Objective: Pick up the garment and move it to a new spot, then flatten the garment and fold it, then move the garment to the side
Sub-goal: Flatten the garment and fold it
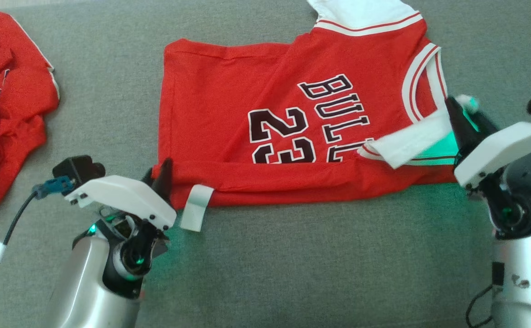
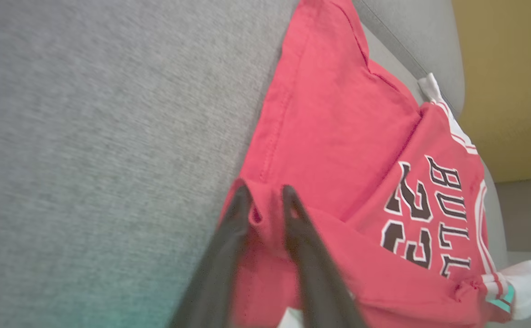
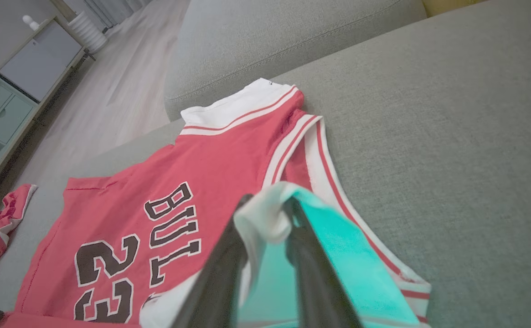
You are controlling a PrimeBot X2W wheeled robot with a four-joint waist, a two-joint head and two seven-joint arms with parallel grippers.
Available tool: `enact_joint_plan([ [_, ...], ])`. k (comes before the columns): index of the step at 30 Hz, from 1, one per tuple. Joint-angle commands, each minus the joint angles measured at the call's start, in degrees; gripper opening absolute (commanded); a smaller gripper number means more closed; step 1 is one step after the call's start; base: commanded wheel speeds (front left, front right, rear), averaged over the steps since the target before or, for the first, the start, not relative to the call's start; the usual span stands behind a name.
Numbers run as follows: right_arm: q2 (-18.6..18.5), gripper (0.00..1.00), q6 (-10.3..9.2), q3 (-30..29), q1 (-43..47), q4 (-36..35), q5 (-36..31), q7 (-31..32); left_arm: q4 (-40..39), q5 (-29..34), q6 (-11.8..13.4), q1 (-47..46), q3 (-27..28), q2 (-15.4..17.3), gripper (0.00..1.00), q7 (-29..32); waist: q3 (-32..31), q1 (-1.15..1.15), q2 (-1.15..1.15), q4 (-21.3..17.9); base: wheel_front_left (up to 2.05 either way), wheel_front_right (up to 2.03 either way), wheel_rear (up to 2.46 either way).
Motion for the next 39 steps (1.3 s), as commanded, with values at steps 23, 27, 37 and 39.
enact_joint_plan([
  [23,-11.6,1.0,0.44,4.9,9.2,-6.9,-8.7,0.0,-12.5,6.4,-2.4,10.9,-0.1,7.1,1.0,-5.8,2.8,-0.01,0.0,-0.9,0.0,0.0,0.0],
  [27,-11.9,1.0,0.44,6.0,8.1,-4.9,-9.2,1.9,-10.6,7.7,-2.8,8.5,-1.0,7.4,1.0,-5.7,3.5,-0.01,0.0,-0.7,0.0,0.0,0.0],
  [37,-12.0,1.0,0.44,7.1,6.8,-1.1,-8.0,3.8,-7.3,8.0,-3.8,7.0,-2.4,8.0,1.0,-4.8,3.9,-0.01,0.0,-1.0,0.0,0.0,0.0],
  [39,-11.9,1.0,0.44,7.0,6.6,-0.3,-7.4,4.4,-7.3,7.7,-4.3,7.3,-3.0,8.2,1.0,-4.1,3.9,-0.01,0.0,-1.0,0.0,0.0,0.0],
])
